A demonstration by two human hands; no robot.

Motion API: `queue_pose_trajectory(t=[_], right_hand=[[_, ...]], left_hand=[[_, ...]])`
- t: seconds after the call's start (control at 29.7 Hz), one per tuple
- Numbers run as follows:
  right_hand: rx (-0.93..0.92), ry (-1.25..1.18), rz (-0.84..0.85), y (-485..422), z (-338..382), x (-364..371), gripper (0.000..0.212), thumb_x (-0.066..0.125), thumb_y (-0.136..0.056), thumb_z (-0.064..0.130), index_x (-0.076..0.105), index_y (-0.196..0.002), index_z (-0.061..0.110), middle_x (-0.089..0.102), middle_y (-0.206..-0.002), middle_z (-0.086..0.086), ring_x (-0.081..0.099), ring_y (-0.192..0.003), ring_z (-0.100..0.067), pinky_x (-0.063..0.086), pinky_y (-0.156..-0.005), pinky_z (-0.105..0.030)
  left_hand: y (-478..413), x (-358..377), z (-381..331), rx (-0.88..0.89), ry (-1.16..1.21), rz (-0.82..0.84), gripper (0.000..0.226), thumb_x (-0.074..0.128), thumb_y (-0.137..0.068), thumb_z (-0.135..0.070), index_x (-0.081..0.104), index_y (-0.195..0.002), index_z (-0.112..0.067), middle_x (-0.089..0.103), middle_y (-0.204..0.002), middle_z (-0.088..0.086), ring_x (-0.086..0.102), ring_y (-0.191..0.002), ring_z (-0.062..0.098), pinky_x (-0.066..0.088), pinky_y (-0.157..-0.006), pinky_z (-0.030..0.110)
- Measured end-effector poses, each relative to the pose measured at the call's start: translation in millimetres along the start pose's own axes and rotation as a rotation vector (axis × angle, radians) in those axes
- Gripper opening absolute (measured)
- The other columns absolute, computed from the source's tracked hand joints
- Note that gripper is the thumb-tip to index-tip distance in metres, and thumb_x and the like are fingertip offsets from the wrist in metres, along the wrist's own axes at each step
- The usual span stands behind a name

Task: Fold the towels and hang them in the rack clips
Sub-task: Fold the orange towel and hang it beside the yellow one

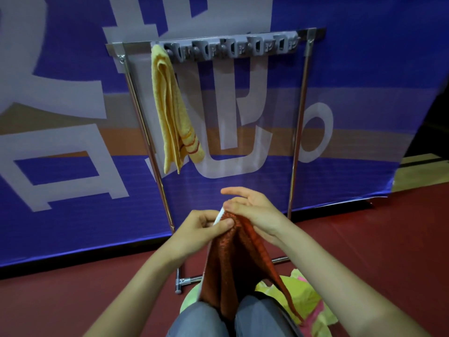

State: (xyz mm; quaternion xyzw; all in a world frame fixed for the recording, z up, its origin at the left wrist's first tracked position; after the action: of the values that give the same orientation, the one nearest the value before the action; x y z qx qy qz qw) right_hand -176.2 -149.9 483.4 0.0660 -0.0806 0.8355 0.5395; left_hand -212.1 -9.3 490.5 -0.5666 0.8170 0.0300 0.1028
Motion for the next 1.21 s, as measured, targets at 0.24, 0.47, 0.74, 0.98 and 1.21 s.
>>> queue_pose_trajectory(t=[0.24, 0.47, 0.74, 0.98, 1.21], right_hand=[[0.068, 0.098, 0.003, 21, -31, -17, 0.011, 0.054, -0.087, 0.007, 0.064, -0.087, 0.009, 0.066, -0.06, 0.011, 0.058, -0.056, 0.004, 0.042, -0.057, -0.008], [-0.048, 0.194, -0.021, 13, -27, -19, 0.017, 0.059, -0.083, 0.006, 0.067, -0.079, 0.022, 0.068, -0.066, 0.01, 0.061, -0.067, 0.003, 0.045, -0.068, -0.01], [0.027, 0.288, -0.049, 15, -53, -40, 0.017, 0.056, -0.085, 0.004, 0.067, -0.076, 0.014, 0.065, -0.063, 0.014, 0.057, -0.062, 0.008, 0.045, -0.065, -0.009], [0.101, 0.332, -0.211, 14, -81, -68, 0.022, 0.052, -0.088, 0.011, 0.061, -0.069, 0.006, 0.052, -0.052, 0.015, 0.045, -0.048, 0.007, 0.036, -0.052, -0.017], [0.127, 0.532, -0.284, 2, -78, -80, 0.03, 0.046, -0.093, 0.023, 0.051, -0.066, 0.011, 0.04, -0.064, -0.006, 0.036, -0.058, -0.01, 0.024, -0.054, -0.028]], left_hand=[[1, -8, 3, -0.052, -0.015, -0.11, 0.023, 0.051, -0.088, -0.014, 0.065, -0.084, 0.002, 0.064, -0.057, -0.006, 0.057, -0.054, 0.003, 0.046, -0.056, 0.016], [-2, -3, -12, -0.029, -0.033, -0.087, 0.027, 0.04, -0.093, -0.013, 0.064, -0.083, -0.005, 0.066, -0.053, -0.007, 0.059, -0.05, -0.001, 0.046, -0.052, 0.01], [-7, -19, -23, 0.038, -0.101, -0.19, 0.029, 0.043, -0.091, -0.019, 0.062, -0.076, -0.003, 0.06, -0.051, -0.007, 0.056, -0.05, 0.0, 0.046, -0.049, 0.013], [-8, -57, -32, 0.09, -0.066, -0.43, 0.029, 0.044, -0.091, -0.022, 0.064, -0.072, -0.016, 0.06, -0.049, -0.009, 0.055, -0.047, -0.001, 0.047, -0.047, 0.012], [-4, -68, -8, 0.079, -0.082, -0.496, 0.025, 0.046, -0.091, -0.02, 0.067, -0.077, -0.021, 0.069, -0.06, -0.013, 0.063, -0.061, -0.002, 0.052, -0.058, 0.011]])
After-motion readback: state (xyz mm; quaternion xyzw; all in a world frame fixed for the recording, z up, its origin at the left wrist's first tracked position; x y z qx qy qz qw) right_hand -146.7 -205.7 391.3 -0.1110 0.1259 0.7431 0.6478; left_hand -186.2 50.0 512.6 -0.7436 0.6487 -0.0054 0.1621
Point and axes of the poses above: each hand's wrist, its own y-axis away from the middle knuckle, its own x-axis out of the palm, z = x × y, the point moved 1 cm from there along -y, towards the middle knuckle
